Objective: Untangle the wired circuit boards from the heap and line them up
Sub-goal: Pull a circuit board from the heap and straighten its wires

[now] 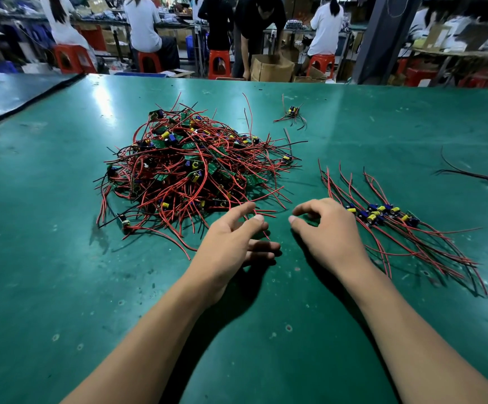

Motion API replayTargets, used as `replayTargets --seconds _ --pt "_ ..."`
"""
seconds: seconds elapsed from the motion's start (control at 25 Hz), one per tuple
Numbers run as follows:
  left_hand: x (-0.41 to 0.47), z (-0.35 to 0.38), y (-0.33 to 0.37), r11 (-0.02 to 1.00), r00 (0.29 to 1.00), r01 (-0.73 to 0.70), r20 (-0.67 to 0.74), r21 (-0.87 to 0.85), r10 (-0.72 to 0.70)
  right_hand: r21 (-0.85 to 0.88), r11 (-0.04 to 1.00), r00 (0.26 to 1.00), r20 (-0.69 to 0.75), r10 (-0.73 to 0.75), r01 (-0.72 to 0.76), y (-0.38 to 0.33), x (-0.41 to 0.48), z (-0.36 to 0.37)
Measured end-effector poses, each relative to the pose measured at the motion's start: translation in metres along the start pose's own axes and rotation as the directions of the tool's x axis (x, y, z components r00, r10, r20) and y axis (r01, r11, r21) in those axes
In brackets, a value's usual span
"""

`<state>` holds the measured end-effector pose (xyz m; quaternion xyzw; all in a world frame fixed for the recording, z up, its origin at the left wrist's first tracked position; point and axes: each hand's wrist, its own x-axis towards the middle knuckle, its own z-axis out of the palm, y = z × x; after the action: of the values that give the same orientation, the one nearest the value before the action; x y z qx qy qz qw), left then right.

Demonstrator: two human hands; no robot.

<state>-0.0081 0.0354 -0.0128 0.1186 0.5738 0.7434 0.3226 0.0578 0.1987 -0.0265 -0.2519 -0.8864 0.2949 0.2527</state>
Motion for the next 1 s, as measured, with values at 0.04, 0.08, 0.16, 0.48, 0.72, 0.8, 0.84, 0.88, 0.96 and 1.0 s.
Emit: replayTargets --seconds 0.04,0.08,0.16,0.48,0.72,0.8,0.84,0.88,0.96,1.0 --pt "-0.001 0.001 0.000 1.000 1.000 -0.011 -0.012 0.008 0.011 0.003 1.000 0.999 -0.020 0.031 -0.031 0.003 0.001 -0.002" --pt "-0.001 0.002 -0.001 0.999 0.999 -0.031 -0.022 0.030 0.032 0.017 0.998 0.998 -0.034 0.056 -0.056 0.004 0.002 -0.005" --pt "-0.002 0.004 -0.003 0.991 0.996 -0.079 -0.024 0.104 0.082 0.059 0.995 0.995 -0.054 0.080 -0.077 0.004 0.002 -0.007" --pt "0.002 0.003 -0.006 0.978 0.998 -0.064 0.040 0.200 0.057 0.132 0.990 0.991 0.116 -0.066 0.051 -0.017 -0.011 0.014" --pt "0.005 0.000 -0.004 0.984 0.994 -0.055 0.100 0.168 0.039 0.354 0.934 0.963 0.262 -0.062 -0.037 -0.023 -0.015 0.015" --pt "0.005 -0.001 -0.006 0.988 0.996 -0.086 0.038 0.128 0.082 0.433 0.899 0.971 0.233 -0.044 -0.063 -0.025 -0.013 0.012" --pt "0.006 -0.002 -0.007 0.989 0.995 -0.097 -0.014 0.113 0.099 0.462 0.885 0.972 0.229 -0.045 -0.068 -0.026 -0.012 0.010" --pt "0.006 -0.002 -0.008 0.989 0.992 -0.106 -0.063 0.103 0.113 0.493 0.866 0.972 0.231 -0.043 -0.079 -0.027 -0.013 0.008" --pt "0.007 -0.002 -0.010 0.988 0.983 -0.122 -0.126 0.096 0.134 0.546 0.831 0.968 0.249 -0.035 -0.110 -0.029 -0.014 0.005" --pt "0.007 -0.002 -0.010 0.988 0.980 -0.126 -0.142 0.089 0.138 0.563 0.817 0.966 0.258 -0.032 -0.123 -0.030 -0.015 0.005"
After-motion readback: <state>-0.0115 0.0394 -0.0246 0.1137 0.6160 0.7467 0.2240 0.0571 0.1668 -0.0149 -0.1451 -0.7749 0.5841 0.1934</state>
